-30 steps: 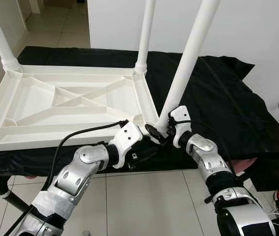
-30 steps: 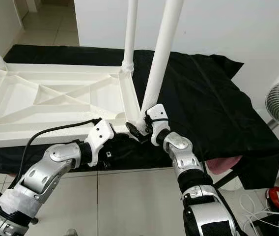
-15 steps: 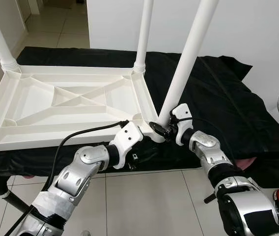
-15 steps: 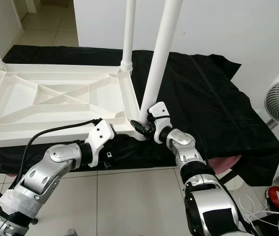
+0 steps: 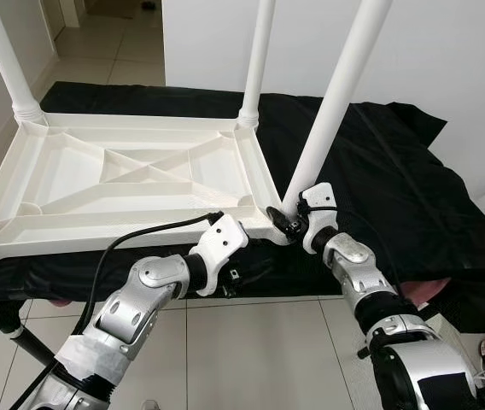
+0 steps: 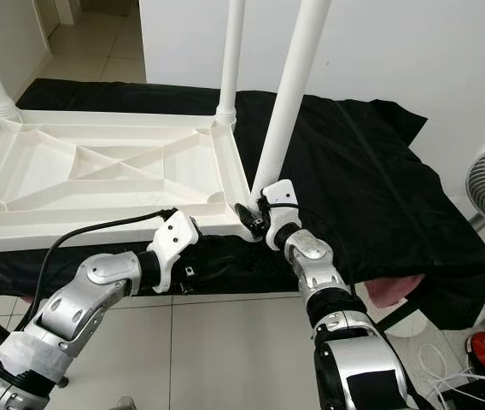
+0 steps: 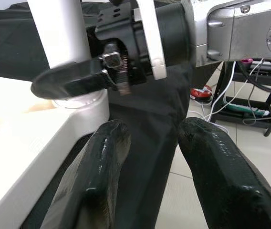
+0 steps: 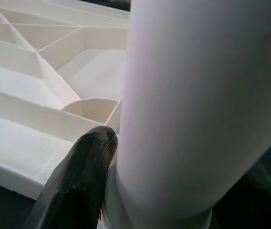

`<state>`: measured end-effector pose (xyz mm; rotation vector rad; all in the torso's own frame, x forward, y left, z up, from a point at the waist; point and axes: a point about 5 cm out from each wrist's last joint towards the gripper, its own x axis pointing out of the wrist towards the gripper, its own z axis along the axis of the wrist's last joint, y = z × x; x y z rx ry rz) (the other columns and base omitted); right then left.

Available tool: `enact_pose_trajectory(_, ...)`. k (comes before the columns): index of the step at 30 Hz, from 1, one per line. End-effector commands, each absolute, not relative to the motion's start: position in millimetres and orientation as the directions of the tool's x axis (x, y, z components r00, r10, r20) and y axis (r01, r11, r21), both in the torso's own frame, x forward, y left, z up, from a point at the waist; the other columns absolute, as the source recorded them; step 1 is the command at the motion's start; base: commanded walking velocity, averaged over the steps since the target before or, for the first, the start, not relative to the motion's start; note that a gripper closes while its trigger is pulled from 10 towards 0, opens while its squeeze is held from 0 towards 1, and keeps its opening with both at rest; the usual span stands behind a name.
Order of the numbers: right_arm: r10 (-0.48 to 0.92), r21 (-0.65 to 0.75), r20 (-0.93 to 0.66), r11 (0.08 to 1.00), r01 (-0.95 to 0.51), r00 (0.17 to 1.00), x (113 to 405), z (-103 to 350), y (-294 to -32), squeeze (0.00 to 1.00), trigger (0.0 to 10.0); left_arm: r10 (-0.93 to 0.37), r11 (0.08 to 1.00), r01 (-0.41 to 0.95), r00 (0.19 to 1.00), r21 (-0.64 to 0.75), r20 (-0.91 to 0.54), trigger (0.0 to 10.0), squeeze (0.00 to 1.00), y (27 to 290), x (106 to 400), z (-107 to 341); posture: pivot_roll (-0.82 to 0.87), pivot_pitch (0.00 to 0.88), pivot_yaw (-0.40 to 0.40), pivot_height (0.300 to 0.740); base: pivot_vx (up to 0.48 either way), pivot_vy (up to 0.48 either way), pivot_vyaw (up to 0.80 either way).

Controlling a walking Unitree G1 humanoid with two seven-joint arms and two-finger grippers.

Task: Building children table

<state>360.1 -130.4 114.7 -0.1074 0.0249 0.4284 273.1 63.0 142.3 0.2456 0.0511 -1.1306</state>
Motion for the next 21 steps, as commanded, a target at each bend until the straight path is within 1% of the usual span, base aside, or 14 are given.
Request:
enact_pose_trajectory(1, 0.288, -0.053, -0.128, 0.954, -0.297, 0.949, 352.4, 93.6, -144.0, 0.00, 10.0, -0.905, 0.358, 0.920, 0.384, 0.161, -0.183, 10.0, 0.00, 60.6, 268.7, 139.5, 0.04, 0.007, -0.112, 0.740, 0.000, 0.000, 0.00)
enact_pose_trajectory(4, 0.127, -0.013, -0.101, 0.992, -0.129, 0.987, 342.2, 89.1, -139.5, 0.00, 10.0, -0.902, 0.360, 0.918, 0.388, 0.164, -0.191, 10.0, 0.00, 61.9, 269.2, 137.6, 0.04, 0.005, -0.113, 0.740, 0.000, 0.000, 0.00)
enact_pose_trajectory(5, 0.127, -0.013, -0.101, 0.992, -0.129, 0.987, 342.2, 89.1, -139.5, 0.00, 10.0, -0.902, 0.360, 0.918, 0.388, 0.164, -0.191, 10.0, 0.00, 61.9, 269.2, 137.6, 0.04, 0.005, -0.113, 0.740, 0.000, 0.000, 0.00)
enact_pose_trajectory(6, 0.094, -0.003, -0.098, 0.995, -0.095, 0.991, 339.9, 88.2, -138.1, 0.00, 10.0, -0.901, 0.361, 0.918, 0.388, 0.164, -0.192, 10.0, 0.00, 62.2, 269.2, 137.5, 0.04, 0.005, -0.113, 0.740, 0.000, 0.000, 0.00)
enact_pose_trajectory(9, -0.088, -0.013, -0.077, 0.996, 0.087, 0.993, 329.1, 89.6, -135.3, 0.00, 10.0, -0.902, 0.357, 0.920, 0.385, 0.163, -0.195, 10.0, 0.00, 62.3, 268.6, 137.0, 0.04, 0.000, -0.114, 0.740, 0.000, 0.000, 0.00)
enact_pose_trajectory(13, -0.125, 0.012, -0.054, 0.992, 0.126, 0.991, 322.9, 96.5, -126.3, 0.00, 10.0, -0.904, 0.352, 0.922, 0.380, 0.163, -0.197, 10.0, 0.00, 61.9, 268.4, 136.7, 0.04, 0.000, -0.113, 0.740, 0.000, 0.000, 0.00)
enact_pose_trajectory(14, -0.101, 0.011, -0.042, 0.995, 0.101, 0.994, 320.5, 99.4, -120.2, 0.00, 10.0, -0.905, 0.348, 0.923, 0.376, 0.164, -0.197, 10.0, 0.00, 60.8, 268.2, 136.9, 0.04, 0.000, -0.112, 0.740, 0.000, 0.000, 0.00)
enact_pose_trajectory(20, -0.077, 0.028, -0.047, 0.997, 0.079, 0.996, 319.5, 101.7, -117.8, 0.00, 10.0, -0.904, 0.348, 0.922, 0.377, 0.168, -0.199, 10.0, 0.00, 61.0, 268.9, 136.8, 0.04, 0.000, -0.113, 0.740, 0.000, 0.000, 0.00)
enact_pose_trajectory(21, -0.064, 0.036, -0.047, 0.997, 0.066, 0.997, 320.4, 102.3, -117.7, 1.00, 10.0, -0.904, 0.349, 0.922, 0.379, 0.169, -0.199, 10.0, 0.00, 61.3, 269.1, 137.1, 0.04, 0.000, -0.114, 0.740, 0.000, 0.000, 0.00)
